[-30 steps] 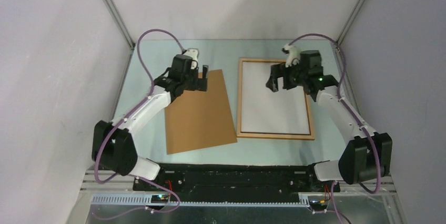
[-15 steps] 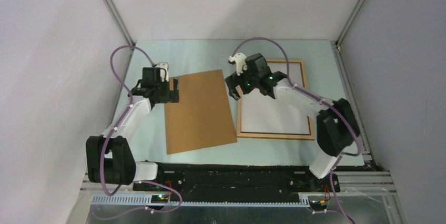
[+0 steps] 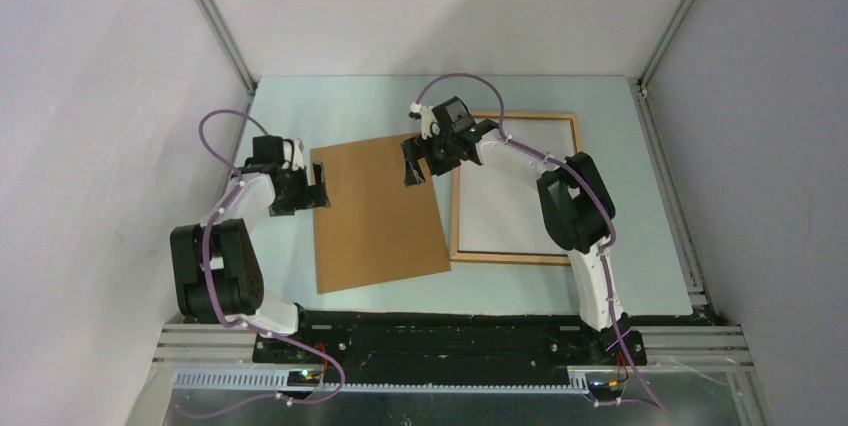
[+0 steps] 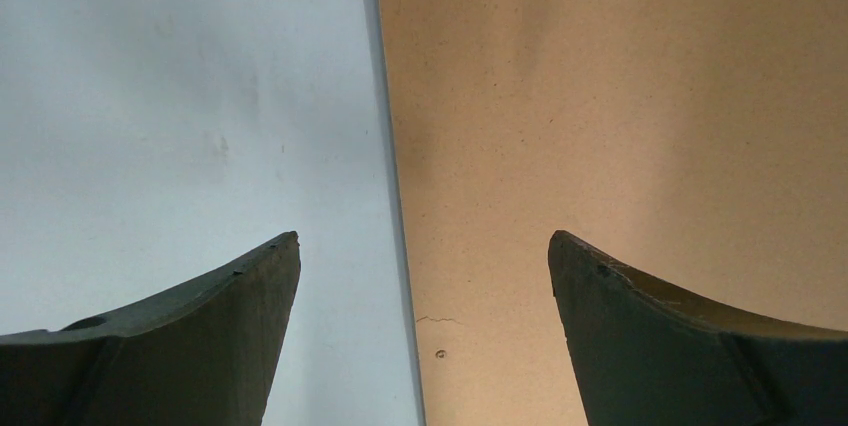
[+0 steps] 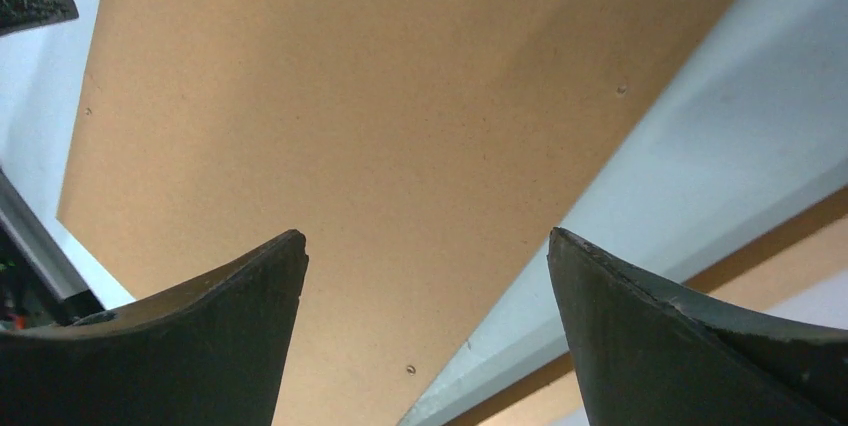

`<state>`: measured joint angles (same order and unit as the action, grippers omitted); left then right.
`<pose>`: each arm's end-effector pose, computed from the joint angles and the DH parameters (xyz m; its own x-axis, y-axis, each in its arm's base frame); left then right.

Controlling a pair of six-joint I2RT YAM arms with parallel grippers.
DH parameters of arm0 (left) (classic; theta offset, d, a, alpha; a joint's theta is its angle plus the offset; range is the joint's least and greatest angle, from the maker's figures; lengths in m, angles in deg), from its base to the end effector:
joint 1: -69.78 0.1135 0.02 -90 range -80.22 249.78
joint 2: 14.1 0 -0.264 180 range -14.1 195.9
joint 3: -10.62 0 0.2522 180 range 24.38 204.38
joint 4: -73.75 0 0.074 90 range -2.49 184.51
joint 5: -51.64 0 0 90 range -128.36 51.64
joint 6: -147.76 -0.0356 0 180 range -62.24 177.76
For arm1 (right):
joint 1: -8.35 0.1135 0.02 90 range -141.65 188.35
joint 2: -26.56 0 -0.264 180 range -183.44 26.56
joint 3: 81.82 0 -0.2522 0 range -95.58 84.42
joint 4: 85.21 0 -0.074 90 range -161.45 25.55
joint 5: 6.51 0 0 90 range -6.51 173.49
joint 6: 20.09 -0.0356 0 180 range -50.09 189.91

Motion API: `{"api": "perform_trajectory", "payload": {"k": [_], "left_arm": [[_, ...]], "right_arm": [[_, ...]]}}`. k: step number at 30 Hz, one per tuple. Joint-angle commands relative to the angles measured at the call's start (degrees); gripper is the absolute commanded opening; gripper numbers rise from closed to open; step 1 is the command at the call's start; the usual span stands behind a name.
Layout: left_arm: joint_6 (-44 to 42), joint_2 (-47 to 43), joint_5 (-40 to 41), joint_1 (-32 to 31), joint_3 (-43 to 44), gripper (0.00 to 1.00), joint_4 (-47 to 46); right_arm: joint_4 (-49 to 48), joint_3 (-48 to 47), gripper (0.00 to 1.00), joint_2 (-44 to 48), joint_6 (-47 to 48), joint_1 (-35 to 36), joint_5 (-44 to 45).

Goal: Put the photo into the frame
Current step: Pick up the photo frame item at the center of the board.

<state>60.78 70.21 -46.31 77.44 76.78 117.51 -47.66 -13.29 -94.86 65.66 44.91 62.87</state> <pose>0.2830 0.0331 0.2012 -0.8696 -0.1696 -0.4638 -0.1134 0.9827 -0.1467 0.3769 0.2951 0.2161 -0.6461 -0.3928 -0.6545 -0.7027 0.6409 0.3090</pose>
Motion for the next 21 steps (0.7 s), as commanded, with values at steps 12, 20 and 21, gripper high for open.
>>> {"api": "perform_trajectory", "payload": {"k": [12, 20, 21], "left_arm": [[0.4, 7.84, -5.55, 1.96, 2.08, 0.98, 0.96], [0.19, 11.31, -10.42, 2.72, 2.03, 0.98, 0.98], [0.15, 11.95, -10.78, 2.78, 2.06, 0.98, 0.96]], "right_arm": [[2.07, -3.03, 0.92, -7.91, -9.52, -4.77, -10.43], [0.69, -3.07, 0.91, -10.67, -13.06, -5.26, -16.48], [-0.03, -2.92, 0.91, -10.94, -14.12, -5.26, -17.27]]}}
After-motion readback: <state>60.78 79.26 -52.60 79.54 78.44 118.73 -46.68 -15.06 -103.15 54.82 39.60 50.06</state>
